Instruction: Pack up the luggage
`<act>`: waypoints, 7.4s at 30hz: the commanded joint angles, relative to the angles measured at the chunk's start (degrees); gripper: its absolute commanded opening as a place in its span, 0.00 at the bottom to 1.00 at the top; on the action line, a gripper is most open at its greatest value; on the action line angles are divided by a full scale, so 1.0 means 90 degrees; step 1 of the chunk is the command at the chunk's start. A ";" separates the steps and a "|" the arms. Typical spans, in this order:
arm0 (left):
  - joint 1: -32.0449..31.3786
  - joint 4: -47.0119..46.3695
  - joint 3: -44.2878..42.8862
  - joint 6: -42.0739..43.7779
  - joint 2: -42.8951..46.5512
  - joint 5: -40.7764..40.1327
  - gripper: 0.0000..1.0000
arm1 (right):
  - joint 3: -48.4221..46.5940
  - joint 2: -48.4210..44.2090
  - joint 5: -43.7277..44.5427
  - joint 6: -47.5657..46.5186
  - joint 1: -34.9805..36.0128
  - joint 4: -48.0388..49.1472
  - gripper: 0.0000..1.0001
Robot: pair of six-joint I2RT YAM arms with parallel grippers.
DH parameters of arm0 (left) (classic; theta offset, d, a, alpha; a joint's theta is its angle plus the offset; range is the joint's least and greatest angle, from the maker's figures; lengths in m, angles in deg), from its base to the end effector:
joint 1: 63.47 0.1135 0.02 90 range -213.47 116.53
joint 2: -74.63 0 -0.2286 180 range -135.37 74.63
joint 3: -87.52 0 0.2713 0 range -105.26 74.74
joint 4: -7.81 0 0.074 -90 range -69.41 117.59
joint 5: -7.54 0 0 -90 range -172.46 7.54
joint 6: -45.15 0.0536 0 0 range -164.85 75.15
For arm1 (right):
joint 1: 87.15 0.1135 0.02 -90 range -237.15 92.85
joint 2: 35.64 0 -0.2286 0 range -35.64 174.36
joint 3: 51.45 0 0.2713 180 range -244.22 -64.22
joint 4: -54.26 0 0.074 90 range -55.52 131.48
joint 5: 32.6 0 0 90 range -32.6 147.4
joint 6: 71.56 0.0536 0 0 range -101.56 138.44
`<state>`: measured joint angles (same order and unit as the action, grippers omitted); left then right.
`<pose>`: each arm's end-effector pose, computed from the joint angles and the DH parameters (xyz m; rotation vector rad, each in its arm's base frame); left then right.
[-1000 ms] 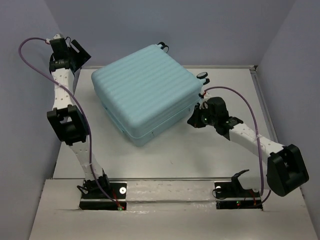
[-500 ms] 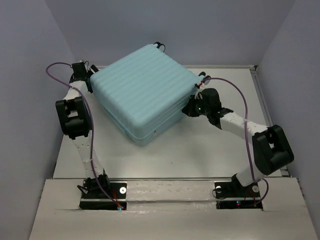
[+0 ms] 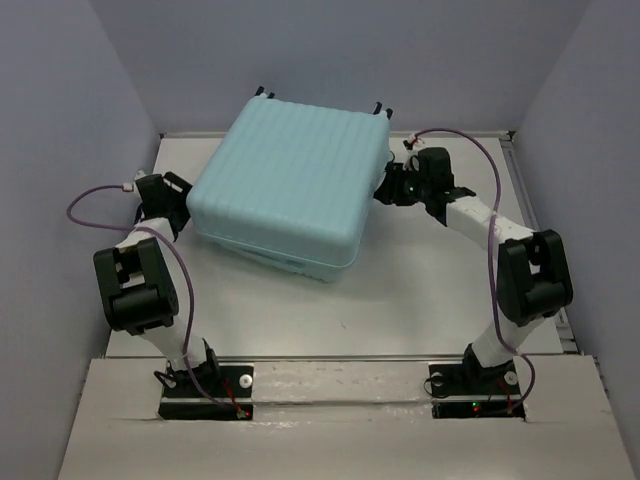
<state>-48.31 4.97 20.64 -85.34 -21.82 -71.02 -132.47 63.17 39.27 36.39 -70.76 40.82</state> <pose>0.3837 0.0929 0.1499 -0.8480 1.8786 -0.4789 0.3984 0.1346 0.1917 -0.1642 2.1568 0.6865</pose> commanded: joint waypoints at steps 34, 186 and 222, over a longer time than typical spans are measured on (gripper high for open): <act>-0.3031 0.3232 0.2046 0.0525 0.7279 0.1922 0.85 | 0.2759 -0.0764 -0.3933 -0.0804 0.0406 0.3394 0.45; -0.6333 0.2009 0.1852 0.0563 0.5658 -0.3264 0.83 | 0.4381 -0.2578 0.0020 -0.0390 0.1930 0.3578 0.49; -0.6333 0.1423 0.1842 0.0612 0.4837 -0.2961 0.83 | 0.2944 -0.0207 -0.2849 -0.0443 0.1500 0.6206 0.45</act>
<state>-105.40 20.86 37.66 -80.47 22.79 -96.02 -104.54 59.73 14.92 30.69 -57.93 86.80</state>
